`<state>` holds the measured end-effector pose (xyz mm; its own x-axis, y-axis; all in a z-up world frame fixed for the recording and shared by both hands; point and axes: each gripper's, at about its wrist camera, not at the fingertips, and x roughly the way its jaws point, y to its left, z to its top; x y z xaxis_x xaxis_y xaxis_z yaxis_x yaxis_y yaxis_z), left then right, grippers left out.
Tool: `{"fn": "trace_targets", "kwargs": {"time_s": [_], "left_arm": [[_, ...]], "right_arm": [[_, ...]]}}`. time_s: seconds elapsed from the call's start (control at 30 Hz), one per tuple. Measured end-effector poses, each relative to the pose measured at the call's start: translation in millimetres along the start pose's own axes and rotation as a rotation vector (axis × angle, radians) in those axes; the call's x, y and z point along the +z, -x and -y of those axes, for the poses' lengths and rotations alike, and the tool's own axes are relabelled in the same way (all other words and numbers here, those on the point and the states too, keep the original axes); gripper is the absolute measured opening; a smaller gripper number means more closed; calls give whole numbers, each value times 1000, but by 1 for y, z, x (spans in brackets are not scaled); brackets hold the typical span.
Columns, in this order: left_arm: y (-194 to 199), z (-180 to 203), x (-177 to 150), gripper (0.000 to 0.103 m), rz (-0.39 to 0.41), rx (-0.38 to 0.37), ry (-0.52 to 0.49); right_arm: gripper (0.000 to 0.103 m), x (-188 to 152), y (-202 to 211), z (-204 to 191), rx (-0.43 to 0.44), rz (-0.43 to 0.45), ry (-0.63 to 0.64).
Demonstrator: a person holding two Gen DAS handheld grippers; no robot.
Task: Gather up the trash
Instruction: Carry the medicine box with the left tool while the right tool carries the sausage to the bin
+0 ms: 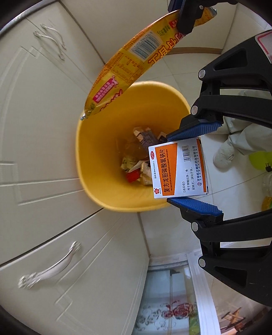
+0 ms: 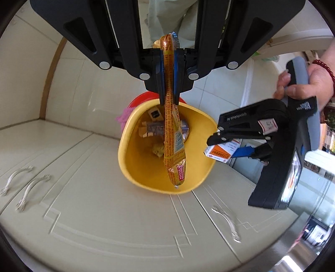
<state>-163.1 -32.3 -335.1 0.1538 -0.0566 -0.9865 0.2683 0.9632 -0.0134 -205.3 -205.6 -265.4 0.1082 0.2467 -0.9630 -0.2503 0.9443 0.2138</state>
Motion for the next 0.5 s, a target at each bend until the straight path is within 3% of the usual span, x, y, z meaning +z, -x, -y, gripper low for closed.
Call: {"fn": "trace_targets", "kwargs": {"time_s": [0.33,0.5], "left_arm": [[-51,0,17,53,-123,-21,-55],[-65,-6,26,53,-150,-25,-40]], "right_arm": [[8,33,-69,30,11,-184,-101],[8,44,-90,32,20,-210,-115]]}}
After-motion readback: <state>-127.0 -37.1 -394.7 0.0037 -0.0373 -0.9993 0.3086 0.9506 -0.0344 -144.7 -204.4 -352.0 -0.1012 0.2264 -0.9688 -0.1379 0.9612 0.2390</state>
